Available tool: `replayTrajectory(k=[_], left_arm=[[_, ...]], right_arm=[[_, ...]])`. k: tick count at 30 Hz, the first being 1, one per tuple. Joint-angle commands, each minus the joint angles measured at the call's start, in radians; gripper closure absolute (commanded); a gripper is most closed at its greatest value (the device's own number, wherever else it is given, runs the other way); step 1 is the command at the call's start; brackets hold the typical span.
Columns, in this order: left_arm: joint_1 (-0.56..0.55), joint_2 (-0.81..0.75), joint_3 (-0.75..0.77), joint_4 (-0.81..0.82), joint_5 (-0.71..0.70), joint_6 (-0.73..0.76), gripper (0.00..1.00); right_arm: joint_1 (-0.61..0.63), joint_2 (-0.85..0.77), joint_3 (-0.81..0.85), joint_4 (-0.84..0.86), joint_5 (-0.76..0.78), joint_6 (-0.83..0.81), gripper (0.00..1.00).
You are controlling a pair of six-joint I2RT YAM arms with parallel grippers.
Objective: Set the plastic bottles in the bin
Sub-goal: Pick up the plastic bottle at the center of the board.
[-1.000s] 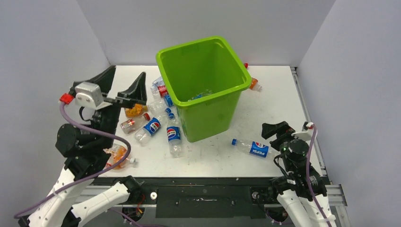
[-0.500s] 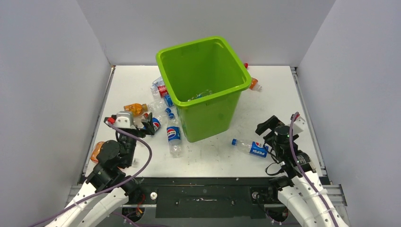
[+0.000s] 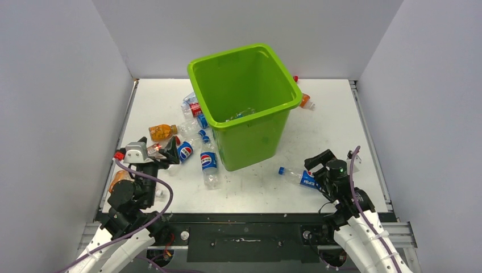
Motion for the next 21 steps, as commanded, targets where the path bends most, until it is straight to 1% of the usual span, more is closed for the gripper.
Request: replayTrajectory(k=[1,6,10,14,17,21], left_arm=[[0.005,0.011,0.006,0.043,0.002,0.003,0.04],[0.005,0.011,0.003,0.046,0.015,-0.002,0.04],[0.006,0.017,0.005,0.044,0.025,-0.003,0.04],[0.005,0.02,0.006,0.043,0.031,-0.003,0.04],[0.006,0.019,0.005,0.043,0.028,-0.003,0.04],[0.006,0.022,0.001,0.044,0.023,-0.003,0.04]], right_arm=[[0.007,0.0,-0.011,-0.019,-0.008,0.095,0.1],[0.009,-0.058,-0.012,-0.065,-0.054,0.171,0.1],[0.008,-0.116,0.023,-0.134,-0.038,0.191,0.1],[0.009,-0.097,-0.005,-0.165,-0.058,0.218,0.1],[0.009,-0.082,-0.056,-0.146,-0.051,0.269,0.1],[0.009,-0.032,-0.069,-0.136,0.018,0.317,0.1]])
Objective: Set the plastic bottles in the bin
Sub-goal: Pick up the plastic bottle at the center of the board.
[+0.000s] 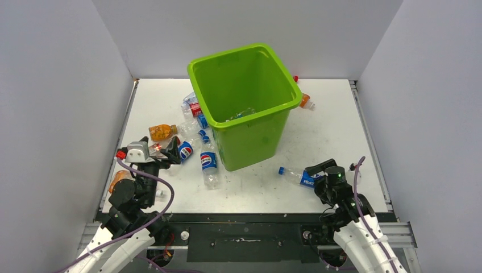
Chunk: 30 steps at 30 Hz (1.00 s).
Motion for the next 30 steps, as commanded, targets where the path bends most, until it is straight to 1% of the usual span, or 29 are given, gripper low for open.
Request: replayTrajectory(k=[1,4,8,17,19,21,23,26,28,30], left_arm=[[0.005,0.012,0.003,0.044,0.009,-0.002,0.04],[0.005,0.015,0.004,0.043,0.016,-0.002,0.04],[0.005,0.012,0.003,0.042,0.017,-0.002,0.04],[0.005,0.006,0.002,0.042,0.025,-0.002,0.04],[0.005,0.003,0.003,0.04,0.03,-0.03,0.04],[0.004,0.002,0.004,0.039,0.036,-0.031,0.04],[0.004,-0.002,0.005,0.038,0.037,-0.033,0.04],[0.004,-0.008,0.002,0.038,0.036,-0.034,0.04],[0.004,-0.008,0.001,0.038,0.038,-0.033,0.04],[0.004,-0.007,0.001,0.038,0.042,-0.033,0.04]], right_arm=[[0.009,0.068,-0.011,0.011,0.083,0.077,0.1],[0.009,0.115,-0.018,0.038,0.117,0.098,0.1],[0.009,0.204,-0.031,0.114,0.165,0.111,0.1],[0.0,0.503,-0.031,0.303,0.232,0.062,0.1],[-0.002,0.559,-0.027,0.339,0.229,0.04,0.1],[-0.002,0.614,-0.02,0.377,0.221,0.011,0.08],[-0.003,0.65,-0.018,0.408,0.209,-0.016,0.0],[-0.002,0.647,-0.025,0.444,0.182,-0.032,0.12],[-0.002,0.622,-0.028,0.452,0.175,-0.042,0.23],[-0.003,0.598,-0.019,0.442,0.173,-0.064,0.36]])
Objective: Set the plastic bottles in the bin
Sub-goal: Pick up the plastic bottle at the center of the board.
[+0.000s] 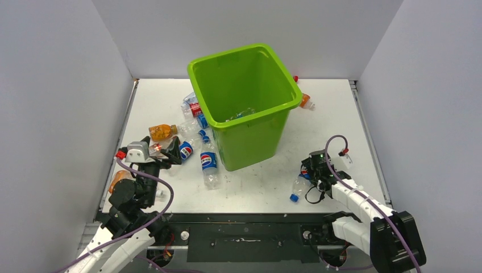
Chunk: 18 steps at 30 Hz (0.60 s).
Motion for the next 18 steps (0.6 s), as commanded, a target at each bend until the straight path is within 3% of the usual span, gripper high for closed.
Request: replayTrajectory(k=[1,10,15,18], left_arm=[[0.004,-0.009,0.001,0.036,0.021,-0.009,0.04],[0.002,0.0,-0.001,0.034,0.027,-0.007,0.04],[-0.002,0.011,-0.004,0.045,0.005,-0.001,0.04],[0.0,0.025,0.007,0.065,0.015,-0.014,0.04]], right_arm=[[-0.002,-0.037,-0.01,-0.029,-0.037,-0.061,0.41],[-0.006,-0.172,0.103,-0.16,-0.044,-0.188,0.94],[-0.002,-0.359,0.312,-0.281,0.012,-0.325,0.95],[-0.002,-0.417,0.471,-0.283,-0.058,-0.466,0.95]])
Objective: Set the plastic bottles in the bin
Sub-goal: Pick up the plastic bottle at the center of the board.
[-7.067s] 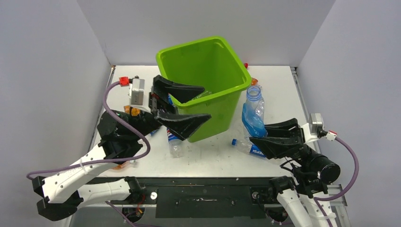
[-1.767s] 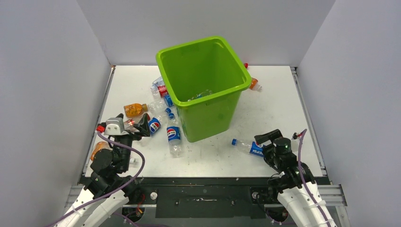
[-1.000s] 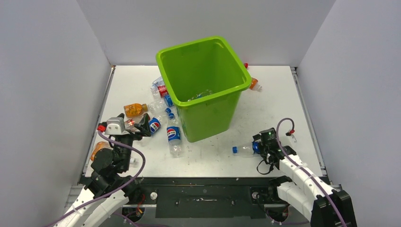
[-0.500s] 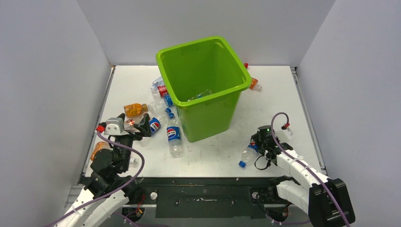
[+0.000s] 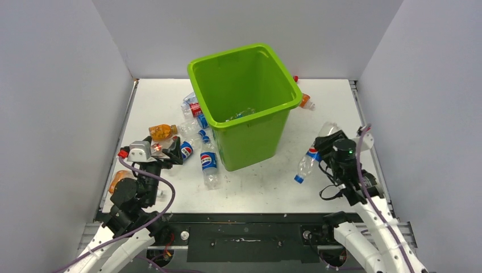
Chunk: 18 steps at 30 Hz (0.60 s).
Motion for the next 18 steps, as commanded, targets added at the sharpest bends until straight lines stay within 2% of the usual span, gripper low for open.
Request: replayTrajectory(k=[1,5,10,14,18], left_arm=[[0.001,0.028,0.032,0.056,0.029,-0.024,0.04],[0.001,0.069,0.153,0.035,0.2,-0.118,0.04],[0.001,0.157,0.315,0.04,0.442,-0.255,0.03],[0.001,0.286,0.491,0.013,0.704,-0.314,0.04],[0.001,0.399,0.586,0.127,0.947,-0.4,0.04]], right_arm=[[-0.002,-0.091,0.241,-0.003,-0.051,-0.25,0.95],[-0.002,-0.135,0.391,0.032,-0.215,-0.377,0.95],[-0.003,-0.206,0.451,0.167,-0.5,-0.451,0.95],[-0.003,-0.194,0.429,0.349,-0.784,-0.375,0.95],[-0.004,-0.154,0.356,0.703,-0.985,-0.172,0.95]])
